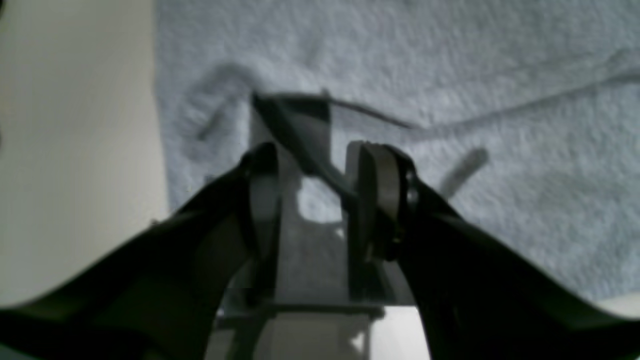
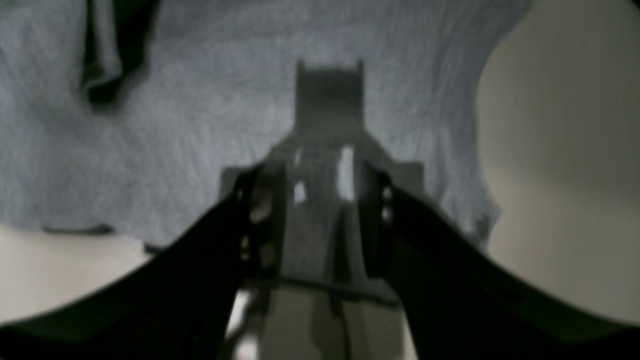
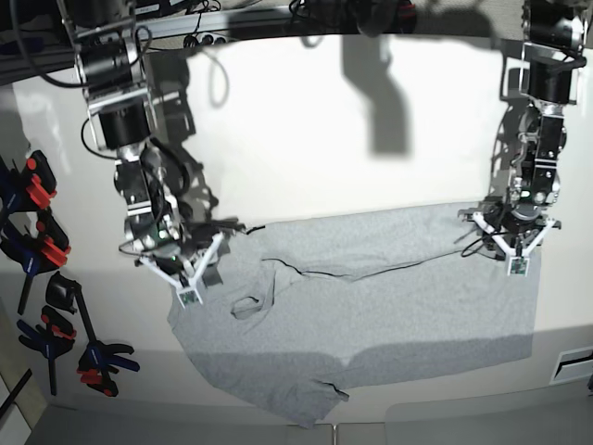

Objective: Fold the T-shirt properly
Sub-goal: 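Release the shirt and lift both grippers back toward the collar, then grasp the collar edge with both grippers and pull it back flat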

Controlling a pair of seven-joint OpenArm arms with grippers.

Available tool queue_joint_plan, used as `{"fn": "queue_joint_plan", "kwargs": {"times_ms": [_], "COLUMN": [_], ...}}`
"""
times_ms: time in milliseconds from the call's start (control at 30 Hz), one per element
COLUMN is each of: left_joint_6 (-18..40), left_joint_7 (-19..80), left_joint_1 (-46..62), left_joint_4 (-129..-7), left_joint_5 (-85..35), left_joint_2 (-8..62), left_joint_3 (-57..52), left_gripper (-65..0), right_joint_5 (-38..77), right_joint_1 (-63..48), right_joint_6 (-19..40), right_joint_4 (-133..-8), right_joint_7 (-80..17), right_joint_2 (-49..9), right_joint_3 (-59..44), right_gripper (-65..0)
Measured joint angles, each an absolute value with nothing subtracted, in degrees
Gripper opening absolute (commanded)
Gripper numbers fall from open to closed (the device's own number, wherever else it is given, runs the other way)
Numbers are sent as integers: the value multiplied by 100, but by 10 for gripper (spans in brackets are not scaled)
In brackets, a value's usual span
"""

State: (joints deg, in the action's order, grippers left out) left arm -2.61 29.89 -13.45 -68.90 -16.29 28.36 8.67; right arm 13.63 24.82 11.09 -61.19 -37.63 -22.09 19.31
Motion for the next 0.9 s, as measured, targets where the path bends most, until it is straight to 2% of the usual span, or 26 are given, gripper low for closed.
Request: {"fn": "queue_joint_plan", "kwargs": {"times_ms": [133, 500, 633, 900], "left_joint_6": [-257, -257, -261, -281], "left_joint_7": [2832, 2303, 2097, 2176], "left_joint_1": [-1074, -513, -333, 104], "left_joint_4": [-6836, -6746, -6785, -7251], "left_joint_5": [-1651, -1520, -1522, -1612], "left_joint_2": [2775, 2751, 2753, 2783], "left_joint_3": [867, 847, 829, 814], "left_gripper": [-402, -402, -402, -402], "right_joint_5": [1354, 1129, 609, 746], "right_joint_1": [2139, 2139, 1739, 792], "right_joint_6": [1109, 1173, 676, 742], "right_joint_4": [-6090, -5196, -5478, -6490], "right_joint_7": [-3385, -2777, -2473, -2786], "right_joint_2": [-2187, -2176, -2139, -2158], "right_joint_3": [1848, 1789, 1533, 591], "right_gripper": [-430, -443, -445, -445]}}
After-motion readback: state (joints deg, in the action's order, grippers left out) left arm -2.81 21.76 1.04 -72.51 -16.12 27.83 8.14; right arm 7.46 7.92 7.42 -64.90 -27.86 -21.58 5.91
